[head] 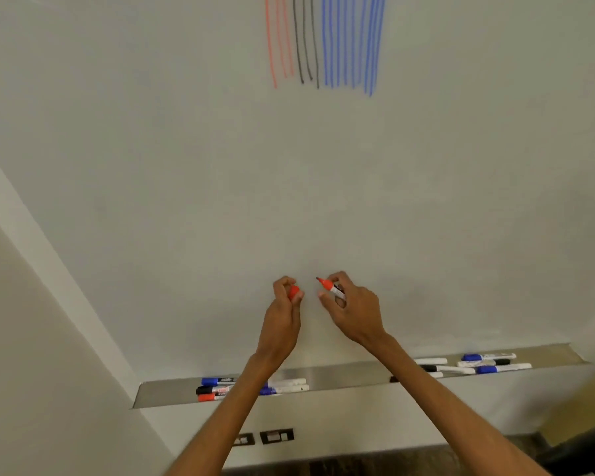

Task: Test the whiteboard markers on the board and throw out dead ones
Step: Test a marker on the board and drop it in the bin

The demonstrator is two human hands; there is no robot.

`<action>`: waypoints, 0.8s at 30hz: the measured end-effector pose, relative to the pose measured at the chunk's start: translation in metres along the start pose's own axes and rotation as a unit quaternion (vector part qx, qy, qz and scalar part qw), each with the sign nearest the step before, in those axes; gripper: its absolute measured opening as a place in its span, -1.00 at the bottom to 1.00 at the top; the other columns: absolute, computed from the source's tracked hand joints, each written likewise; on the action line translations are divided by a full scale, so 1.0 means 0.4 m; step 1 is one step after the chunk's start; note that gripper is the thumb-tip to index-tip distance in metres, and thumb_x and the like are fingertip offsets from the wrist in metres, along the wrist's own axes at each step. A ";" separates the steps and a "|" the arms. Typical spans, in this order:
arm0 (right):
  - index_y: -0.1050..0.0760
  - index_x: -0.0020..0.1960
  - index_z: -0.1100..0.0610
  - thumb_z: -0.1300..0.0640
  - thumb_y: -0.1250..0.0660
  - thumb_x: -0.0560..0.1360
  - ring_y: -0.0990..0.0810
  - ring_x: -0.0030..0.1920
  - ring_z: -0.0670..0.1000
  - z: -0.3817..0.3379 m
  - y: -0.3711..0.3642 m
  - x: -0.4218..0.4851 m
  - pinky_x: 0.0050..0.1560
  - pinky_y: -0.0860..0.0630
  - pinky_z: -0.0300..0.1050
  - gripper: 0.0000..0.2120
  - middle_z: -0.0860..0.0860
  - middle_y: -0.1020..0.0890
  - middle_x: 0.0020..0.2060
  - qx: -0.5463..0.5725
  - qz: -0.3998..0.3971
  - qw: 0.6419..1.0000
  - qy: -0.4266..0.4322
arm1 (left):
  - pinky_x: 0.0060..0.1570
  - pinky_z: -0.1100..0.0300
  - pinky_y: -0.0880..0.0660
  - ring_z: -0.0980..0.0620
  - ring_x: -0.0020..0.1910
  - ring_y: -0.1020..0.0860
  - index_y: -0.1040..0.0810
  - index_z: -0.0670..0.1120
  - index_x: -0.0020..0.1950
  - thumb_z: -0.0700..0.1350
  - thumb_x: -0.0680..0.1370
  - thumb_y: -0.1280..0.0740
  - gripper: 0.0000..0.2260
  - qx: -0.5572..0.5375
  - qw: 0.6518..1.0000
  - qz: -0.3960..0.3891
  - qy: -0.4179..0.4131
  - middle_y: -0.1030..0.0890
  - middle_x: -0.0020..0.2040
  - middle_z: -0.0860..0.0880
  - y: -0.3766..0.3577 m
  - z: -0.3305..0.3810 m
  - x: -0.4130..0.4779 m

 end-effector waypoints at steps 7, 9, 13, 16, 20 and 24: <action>-0.29 0.24 -0.07 0.09 -0.14 0.67 -0.36 -0.45 -0.04 -0.148 0.191 0.202 -0.39 -0.33 -0.08 -0.83 -0.04 -0.45 -0.37 0.188 0.064 0.979 0.038 | -0.04 0.45 -0.43 0.13 -0.12 -0.53 -0.26 -0.02 0.52 -0.09 0.70 -0.08 -0.64 -0.006 0.985 0.107 -0.137 -0.52 -0.12 0.05 0.130 0.252 0.166; -0.43 0.23 0.02 0.22 -0.19 0.65 -0.40 -0.37 -0.12 -0.195 0.266 0.253 -0.32 -0.32 -0.21 -0.80 -0.12 -0.49 -0.27 0.204 0.087 0.969 0.112 | 0.06 0.49 -0.37 0.19 -0.07 -0.53 -0.27 -0.09 0.53 -0.16 0.70 -0.09 -0.62 -0.002 0.972 0.142 -0.186 -0.54 -0.07 0.03 0.178 0.325 0.217; -0.64 -0.01 0.18 0.34 -0.25 0.55 -0.46 -0.34 -0.05 -0.261 0.414 0.357 -0.31 -0.34 -0.13 -0.80 -0.13 -0.54 -0.21 0.235 0.129 0.943 0.196 | 0.16 0.50 -0.34 0.25 0.02 -0.53 -0.26 -0.20 0.55 -0.20 0.70 -0.12 -0.60 0.018 0.942 0.192 -0.274 -0.59 0.08 -0.02 0.274 0.474 0.315; -0.62 0.04 0.16 0.28 -0.12 0.45 -0.50 -0.36 0.06 -0.298 0.515 0.444 -0.38 -0.36 -0.06 -0.68 -0.01 -0.61 -0.23 0.318 0.110 0.924 0.180 | 0.21 0.42 -0.38 0.14 0.12 -0.56 -0.28 -0.17 0.55 -0.19 0.70 -0.14 -0.61 0.038 0.918 0.237 -0.316 -0.60 0.19 -0.03 0.349 0.566 0.386; -0.55 0.12 0.13 0.43 -0.06 0.35 -0.56 -0.25 0.33 -0.355 0.626 0.539 -0.42 -0.40 -0.16 -0.52 0.11 -0.62 -0.24 0.321 0.121 0.917 0.205 | 0.40 0.19 -0.38 0.09 0.36 -0.48 -0.30 -0.15 0.54 -0.11 0.72 -0.12 -0.61 0.033 0.897 0.284 -0.337 -0.52 0.39 -0.07 0.442 0.662 0.475; -0.44 0.10 0.22 0.46 -0.36 0.47 -0.64 -0.25 0.07 -0.400 0.687 0.612 -0.29 -0.54 -0.19 -0.72 0.12 -0.63 -0.26 0.314 0.154 0.909 0.228 | 0.52 0.06 -0.24 -0.01 0.50 -0.34 -0.28 -0.17 0.55 -0.07 0.72 -0.09 -0.60 0.093 0.875 0.328 -0.343 -0.40 0.50 -0.11 0.505 0.725 0.563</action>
Point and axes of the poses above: each hand's wrist, its own x-axis towards the middle knuckle, its own y-axis out of the back of the hand, z = x × y, the point moved 5 cm from there along x, towards the middle knuckle
